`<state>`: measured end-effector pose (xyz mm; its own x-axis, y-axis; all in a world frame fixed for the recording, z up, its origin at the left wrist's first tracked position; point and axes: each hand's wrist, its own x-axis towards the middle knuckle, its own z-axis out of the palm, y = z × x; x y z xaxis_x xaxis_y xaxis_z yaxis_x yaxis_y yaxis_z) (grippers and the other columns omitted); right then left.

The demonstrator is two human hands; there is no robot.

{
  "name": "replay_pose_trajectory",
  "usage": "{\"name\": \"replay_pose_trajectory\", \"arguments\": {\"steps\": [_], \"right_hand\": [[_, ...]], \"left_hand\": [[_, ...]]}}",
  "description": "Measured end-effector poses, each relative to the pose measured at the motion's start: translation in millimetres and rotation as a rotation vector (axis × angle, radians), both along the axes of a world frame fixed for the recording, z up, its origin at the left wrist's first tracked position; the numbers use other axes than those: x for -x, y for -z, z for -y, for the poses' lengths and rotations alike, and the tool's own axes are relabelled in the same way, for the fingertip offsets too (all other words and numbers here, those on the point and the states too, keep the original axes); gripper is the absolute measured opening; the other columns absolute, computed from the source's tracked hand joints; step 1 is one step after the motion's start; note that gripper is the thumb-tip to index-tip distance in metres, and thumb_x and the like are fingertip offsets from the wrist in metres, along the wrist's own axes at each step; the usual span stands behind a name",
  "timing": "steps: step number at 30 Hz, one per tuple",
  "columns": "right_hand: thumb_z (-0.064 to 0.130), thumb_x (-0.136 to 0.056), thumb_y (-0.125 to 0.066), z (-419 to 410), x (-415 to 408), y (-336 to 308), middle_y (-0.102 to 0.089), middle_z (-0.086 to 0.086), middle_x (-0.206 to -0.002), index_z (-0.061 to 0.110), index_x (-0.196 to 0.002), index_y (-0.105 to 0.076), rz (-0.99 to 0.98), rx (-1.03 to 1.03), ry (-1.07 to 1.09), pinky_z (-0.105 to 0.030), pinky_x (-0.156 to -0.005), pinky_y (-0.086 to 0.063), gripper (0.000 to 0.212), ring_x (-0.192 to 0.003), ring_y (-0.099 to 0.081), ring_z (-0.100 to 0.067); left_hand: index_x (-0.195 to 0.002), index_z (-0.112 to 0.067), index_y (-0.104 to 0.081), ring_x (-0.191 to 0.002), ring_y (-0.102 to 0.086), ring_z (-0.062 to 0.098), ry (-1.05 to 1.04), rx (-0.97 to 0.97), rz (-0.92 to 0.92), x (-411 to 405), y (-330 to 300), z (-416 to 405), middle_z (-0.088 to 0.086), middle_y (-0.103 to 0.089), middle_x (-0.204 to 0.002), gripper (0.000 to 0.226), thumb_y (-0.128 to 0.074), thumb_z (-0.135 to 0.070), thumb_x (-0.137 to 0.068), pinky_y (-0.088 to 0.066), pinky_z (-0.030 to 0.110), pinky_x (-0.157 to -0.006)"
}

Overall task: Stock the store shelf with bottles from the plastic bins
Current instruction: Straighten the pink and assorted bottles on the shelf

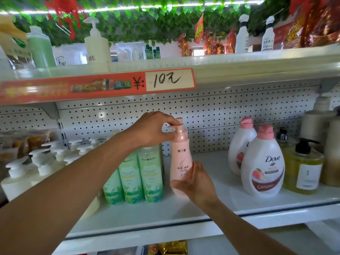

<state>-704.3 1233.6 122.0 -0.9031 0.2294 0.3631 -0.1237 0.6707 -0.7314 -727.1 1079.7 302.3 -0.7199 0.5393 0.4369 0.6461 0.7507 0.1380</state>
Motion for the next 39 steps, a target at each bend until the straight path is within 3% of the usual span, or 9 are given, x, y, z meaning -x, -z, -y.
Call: {"name": "replay_pose_trajectory", "arguments": {"steps": [3, 7, 11, 14, 25, 30, 33, 36, 39], "right_hand": [[0.059, -0.051, -0.08, -1.3, 0.8, 1.9, -0.043, 0.011, -0.111, 0.026, -0.12, -0.035, -0.013, 0.012, -0.026, -0.024, -0.069, -0.042, 0.088, -0.103, -0.048, -0.01], [0.044, -0.046, -0.092, -9.8, 5.4, -1.2, -0.022, 0.011, -0.139, 0.028, -0.149, -0.008, 0.049, 0.218, -0.141, -0.04, -0.111, -0.032, 0.134, -0.133, -0.025, -0.014], [0.023, -0.045, -0.094, -9.5, 9.0, 1.7, -0.052, -0.005, -0.127, 0.037, -0.124, -0.04, 0.01, 0.483, -0.428, -0.038, -0.094, -0.052, 0.097, -0.117, -0.055, -0.02], [0.01, -0.05, -0.091, -6.6, 11.0, 5.2, -0.062, -0.008, -0.119, 0.03, -0.125, -0.042, -0.021, 0.568, -0.459, -0.036, -0.087, -0.056, 0.092, -0.109, -0.063, -0.019], [0.037, -0.041, -0.092, -3.2, 10.8, 12.5, -0.052, -0.004, -0.126, 0.029, -0.126, -0.039, 0.026, 0.467, -0.291, -0.044, -0.092, -0.054, 0.1, -0.114, -0.057, -0.02], [0.041, -0.047, -0.087, -1.3, 0.8, 17.7, -0.044, 0.002, -0.127, 0.027, -0.131, -0.037, 0.019, 0.378, -0.163, -0.043, -0.095, -0.053, 0.099, -0.12, -0.049, -0.02], [0.037, -0.061, -0.085, -9.9, -8.2, 15.5, -0.039, 0.009, -0.127, 0.028, -0.135, -0.035, 0.014, 0.347, -0.149, -0.034, -0.095, -0.049, 0.091, -0.121, -0.045, -0.014], [0.052, -0.072, -0.072, -30.6, -30.2, 12.2, -0.04, 0.017, -0.124, 0.033, -0.137, -0.037, -0.076, 0.259, -0.158, -0.022, -0.087, -0.045, 0.076, -0.116, -0.045, -0.005], [0.034, -0.086, -0.067, -59.0, -56.0, 11.7, -0.049, 0.013, -0.121, 0.027, -0.133, -0.045, -0.181, 0.126, -0.078, -0.038, -0.093, -0.049, 0.052, -0.111, -0.049, -0.006]], "left_hand": [[-0.13, -0.034, -0.056, -0.127, -0.046, 0.01, 0.062, -0.08, 0.083, 6.9, -1.9, 0.4, -0.011, -0.051, -0.138, 0.051, -0.071, -0.046, -0.082, -0.036, 0.027, -0.101], [-0.147, -0.046, -0.028, -0.137, -0.025, 0.0, 0.162, -0.124, 0.317, 16.3, -6.2, -7.8, -0.015, -0.023, -0.156, 0.075, -0.064, -0.057, -0.083, -0.024, 0.021, -0.103], [-0.152, -0.038, -0.021, -0.144, -0.016, 0.003, 0.09, 0.03, 0.435, 31.2, -0.9, -19.3, -0.014, -0.009, -0.161, 0.071, -0.047, -0.063, -0.09, -0.013, 0.02, -0.106], [-0.151, -0.037, -0.022, -0.147, -0.008, 0.004, 0.064, 0.082, 0.416, 39.1, 2.2, -19.7, -0.018, -0.006, -0.161, 0.07, -0.039, -0.068, -0.09, -0.007, 0.028, -0.115], [-0.151, -0.036, -0.023, -0.145, -0.017, 0.005, 0.102, 0.001, 0.424, 45.6, 7.4, -19.2, -0.016, -0.007, -0.161, 0.074, -0.046, -0.067, -0.087, -0.015, 0.027, -0.115], [-0.151, -0.034, -0.025, -0.146, -0.01, 0.004, 0.155, -0.131, 0.156, 31.2, 14.9, -17.5, -0.012, -0.013, -0.16, 0.074, -0.054, -0.059, -0.087, -0.01, 0.026, -0.117], [-0.143, -0.028, -0.041, -0.14, -0.028, 0.005, 0.174, -0.307, -0.058, 9.9, 28.4, -19.4, -0.011, -0.032, -0.153, 0.057, -0.061, -0.04, -0.091, -0.021, 0.02, -0.113], [-0.131, -0.023, -0.054, -0.125, -0.045, 0.006, 0.185, -0.477, -0.221, -21.6, 49.1, -27.7, -0.01, -0.049, -0.135, 0.042, -0.061, -0.02, -0.09, -0.03, 0.013, -0.106], [-0.128, -0.023, -0.056, -0.119, -0.051, 0.008, 0.224, -0.528, -0.161, -54.7, 79.2, -43.6, -0.008, -0.054, -0.127, 0.039, -0.056, -0.021, -0.089, -0.041, 0.027, -0.101]]}}
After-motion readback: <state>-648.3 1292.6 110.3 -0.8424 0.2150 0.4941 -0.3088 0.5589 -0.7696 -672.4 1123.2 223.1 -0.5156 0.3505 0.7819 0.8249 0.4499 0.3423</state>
